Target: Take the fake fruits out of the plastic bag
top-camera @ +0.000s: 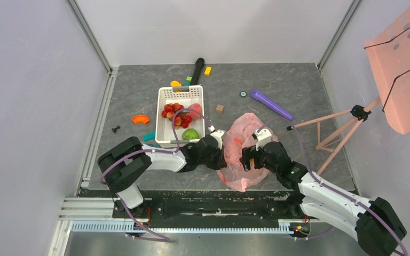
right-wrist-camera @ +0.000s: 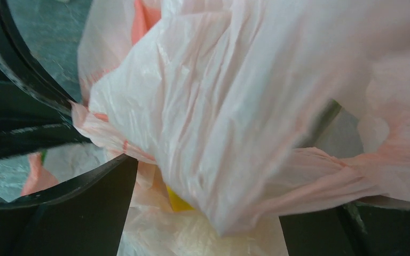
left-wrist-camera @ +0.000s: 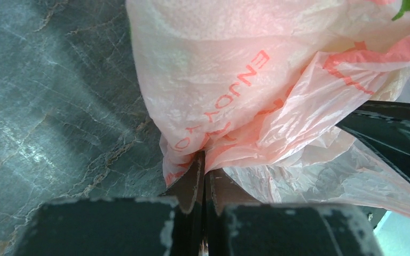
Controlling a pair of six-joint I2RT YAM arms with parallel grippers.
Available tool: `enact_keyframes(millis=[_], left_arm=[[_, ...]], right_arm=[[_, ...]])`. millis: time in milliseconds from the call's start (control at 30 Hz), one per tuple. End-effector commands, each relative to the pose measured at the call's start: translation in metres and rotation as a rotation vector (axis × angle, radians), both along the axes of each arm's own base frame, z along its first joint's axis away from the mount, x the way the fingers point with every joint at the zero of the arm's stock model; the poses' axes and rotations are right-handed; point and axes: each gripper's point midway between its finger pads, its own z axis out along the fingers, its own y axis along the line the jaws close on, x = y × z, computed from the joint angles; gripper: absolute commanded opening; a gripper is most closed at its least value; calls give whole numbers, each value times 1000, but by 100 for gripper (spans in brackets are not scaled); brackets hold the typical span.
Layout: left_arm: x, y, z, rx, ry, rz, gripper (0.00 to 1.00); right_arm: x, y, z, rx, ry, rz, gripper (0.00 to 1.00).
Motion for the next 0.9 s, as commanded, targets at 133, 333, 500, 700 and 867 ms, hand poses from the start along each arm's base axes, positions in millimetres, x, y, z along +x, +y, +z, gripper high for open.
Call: enact_keyframes(millis=[133,333,500,700,867], left_arm=[[3,21,-19,94,38,26,2],[2,22,-20,97,41,24,2],[2,27,-21,101,41,29,2],[1,31,-21,103,43,34,2],[2,31,-20,100,41,33,2]], right_arm=[[2,0,-5,-100,23,66,92],[13,3,-5,-106,25,44,75],[15,0,-19,-123,56,33,74],[13,-5,-39,-171,115,22,78],[15,1,-24,-138,84,42,54]])
